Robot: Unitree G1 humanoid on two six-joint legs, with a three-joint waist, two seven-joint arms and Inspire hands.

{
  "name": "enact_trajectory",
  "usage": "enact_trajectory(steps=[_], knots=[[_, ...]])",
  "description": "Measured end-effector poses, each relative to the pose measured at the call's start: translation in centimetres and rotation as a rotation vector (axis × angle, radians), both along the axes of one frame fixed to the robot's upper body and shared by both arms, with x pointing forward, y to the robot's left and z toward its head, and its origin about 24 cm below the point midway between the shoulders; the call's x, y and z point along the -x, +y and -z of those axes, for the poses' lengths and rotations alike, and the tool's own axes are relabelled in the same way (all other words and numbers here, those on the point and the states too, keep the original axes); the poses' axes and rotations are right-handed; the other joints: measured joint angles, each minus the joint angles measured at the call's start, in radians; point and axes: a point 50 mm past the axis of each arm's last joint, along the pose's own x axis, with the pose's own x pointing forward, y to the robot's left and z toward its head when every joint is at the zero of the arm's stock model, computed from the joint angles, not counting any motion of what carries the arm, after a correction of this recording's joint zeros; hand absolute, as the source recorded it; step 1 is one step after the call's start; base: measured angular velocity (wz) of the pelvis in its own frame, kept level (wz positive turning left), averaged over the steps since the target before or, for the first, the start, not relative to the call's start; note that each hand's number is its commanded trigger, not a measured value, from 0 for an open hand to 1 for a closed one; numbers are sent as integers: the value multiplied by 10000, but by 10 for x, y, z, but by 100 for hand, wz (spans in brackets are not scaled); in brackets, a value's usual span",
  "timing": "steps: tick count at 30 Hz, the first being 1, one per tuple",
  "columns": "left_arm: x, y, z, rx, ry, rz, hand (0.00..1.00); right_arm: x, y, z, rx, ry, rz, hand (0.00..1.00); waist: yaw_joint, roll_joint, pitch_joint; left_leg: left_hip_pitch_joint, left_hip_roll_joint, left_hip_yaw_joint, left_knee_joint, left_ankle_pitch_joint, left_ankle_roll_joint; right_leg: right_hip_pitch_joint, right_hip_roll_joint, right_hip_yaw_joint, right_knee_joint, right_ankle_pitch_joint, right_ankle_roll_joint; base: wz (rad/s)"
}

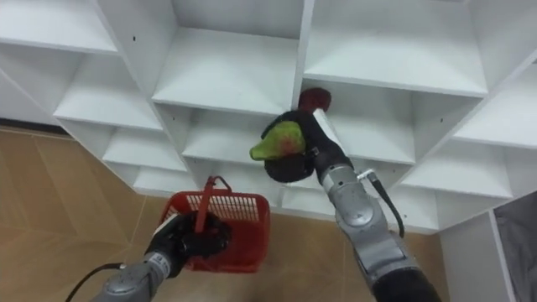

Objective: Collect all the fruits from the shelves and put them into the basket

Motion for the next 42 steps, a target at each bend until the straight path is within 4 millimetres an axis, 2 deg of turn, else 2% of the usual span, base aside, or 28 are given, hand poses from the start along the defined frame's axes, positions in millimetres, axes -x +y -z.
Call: enact_trajectory(steps=[4,16,21,29,42], knots=[[-4,-1,-4,64,-263,73,100,11,-5,15,117,666,39,100,-135,-2,1,-15,0,53,-34,-1,1,-55,-5,47,18,-14,5,-2],[-8,0,-12,157,-753,597,100,17,-12,31,1443,1191,-193,100,-484,-6,-5,-137,1,76,-34,-1,1,-119,-3,7,-82,-12,4,0],[-7,-5,-15,194,-939,1056,100,21,-17,38,1571,1497,2,100,-456,24,-16,-82,1,66,-34,-2,2,-50,2,9,-119,-11,4,0],[-7,-11,-20,830,-1163,1274,100,25,-24,46,1733,1846,247,100,-427,226,-51,-51,13,15,-30,-11,-7,-3,26,6,-152,3,2,0],[-6,-15,-21,1261,-1122,1737,100,28,-28,52,2584,2008,223,100,-397,193,-23,-66,11,24,-41,-12,-7,-28,19,-7,-157,-1,4,0]])
